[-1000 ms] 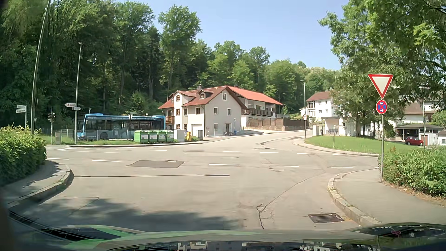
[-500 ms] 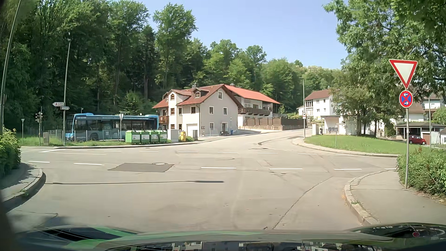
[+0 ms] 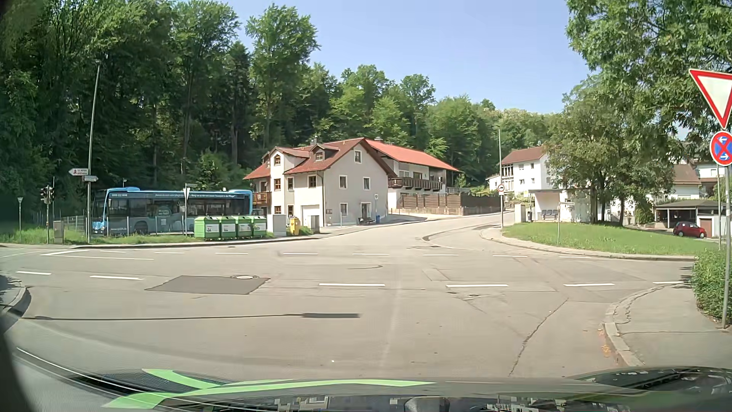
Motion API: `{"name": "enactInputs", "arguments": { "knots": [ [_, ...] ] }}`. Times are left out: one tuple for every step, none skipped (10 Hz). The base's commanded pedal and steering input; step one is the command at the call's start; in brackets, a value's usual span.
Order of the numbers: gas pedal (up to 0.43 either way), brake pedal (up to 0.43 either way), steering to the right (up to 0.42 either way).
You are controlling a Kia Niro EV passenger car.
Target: Follow the waypoints while adhering to traffic rules and regulations
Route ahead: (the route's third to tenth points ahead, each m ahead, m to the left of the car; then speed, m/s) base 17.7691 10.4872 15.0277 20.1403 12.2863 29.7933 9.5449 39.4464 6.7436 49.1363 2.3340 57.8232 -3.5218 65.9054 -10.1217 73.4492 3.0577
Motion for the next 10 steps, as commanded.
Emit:
{"name": "enactInputs", "arguments": {
  "knots": [
    [0.0,0.116,-0.007],
    [0.0,0.122,-0.014],
    [0.0,0.122,-0.032],
    [0.0,0.122,-0.047],
    [0.0,0.128,-0.058],
    [0.0,0.122,-0.074],
    [0.0,0.122,-0.092],
    [0.0,0.116,-0.106],
    [0.0,0.116,-0.112],
    [0.0,0.116,-0.12]
  ]
}}
